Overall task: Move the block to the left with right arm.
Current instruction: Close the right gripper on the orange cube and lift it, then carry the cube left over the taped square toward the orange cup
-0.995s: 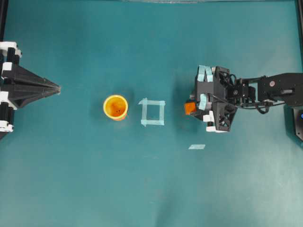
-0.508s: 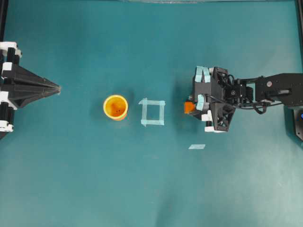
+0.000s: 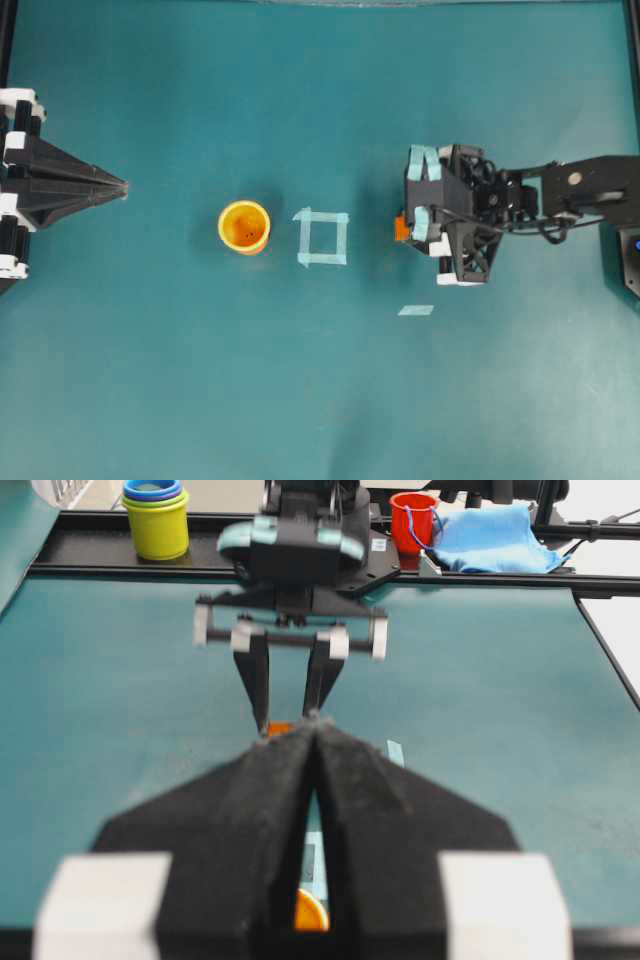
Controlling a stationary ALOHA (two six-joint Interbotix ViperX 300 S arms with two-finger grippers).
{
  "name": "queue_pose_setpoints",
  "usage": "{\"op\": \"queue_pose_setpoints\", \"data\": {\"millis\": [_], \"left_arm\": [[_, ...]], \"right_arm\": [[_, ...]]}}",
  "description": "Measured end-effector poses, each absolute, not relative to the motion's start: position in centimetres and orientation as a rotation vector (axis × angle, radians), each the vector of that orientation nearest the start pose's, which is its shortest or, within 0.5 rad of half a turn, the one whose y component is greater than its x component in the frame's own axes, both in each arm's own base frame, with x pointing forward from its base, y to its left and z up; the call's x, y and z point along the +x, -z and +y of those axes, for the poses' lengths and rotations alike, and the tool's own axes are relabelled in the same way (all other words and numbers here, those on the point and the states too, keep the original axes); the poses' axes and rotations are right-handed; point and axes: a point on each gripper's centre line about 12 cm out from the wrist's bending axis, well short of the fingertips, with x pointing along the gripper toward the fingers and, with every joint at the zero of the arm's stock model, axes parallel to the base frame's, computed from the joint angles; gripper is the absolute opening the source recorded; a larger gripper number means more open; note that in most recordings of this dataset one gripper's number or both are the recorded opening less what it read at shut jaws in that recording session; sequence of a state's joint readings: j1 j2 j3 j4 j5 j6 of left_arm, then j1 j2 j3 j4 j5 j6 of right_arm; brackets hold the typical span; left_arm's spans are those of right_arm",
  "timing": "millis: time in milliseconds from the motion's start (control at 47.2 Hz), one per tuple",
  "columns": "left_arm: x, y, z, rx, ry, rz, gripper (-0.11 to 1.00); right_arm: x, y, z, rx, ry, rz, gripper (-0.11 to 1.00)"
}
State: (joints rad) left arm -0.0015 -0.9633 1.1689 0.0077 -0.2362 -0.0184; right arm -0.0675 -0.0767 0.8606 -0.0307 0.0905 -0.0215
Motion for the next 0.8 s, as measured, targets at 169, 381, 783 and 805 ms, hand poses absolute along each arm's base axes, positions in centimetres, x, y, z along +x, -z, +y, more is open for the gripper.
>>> {"op": "queue_pose_setpoints", "data": {"millis": [169, 381, 783, 805], "left_arm": [[20.0, -28.9, -0.1, -0.009, 0.005, -0.028, 0.00], [20.0, -28.9, -0.1, -0.011, 0.003, -0.028, 0.00], [20.0, -28.9, -0.1, -0.009, 0.003, -0.026, 0.00], [20.0, -28.9, -0.1, -0.011, 0.003, -0.026, 0.00]], "right_arm": [[32.4, -15.9, -2.3, -0.022, 0.048, 0.839, 0.41], [32.0, -18.1, -2.3, -0.015, 0.054, 0.831, 0.41], [32.1, -21.8, -2.4, -0.025, 0.055, 0.827, 0.41], [32.1, -21.9, -2.4, -0.025, 0.055, 0.825, 0.41]]}}
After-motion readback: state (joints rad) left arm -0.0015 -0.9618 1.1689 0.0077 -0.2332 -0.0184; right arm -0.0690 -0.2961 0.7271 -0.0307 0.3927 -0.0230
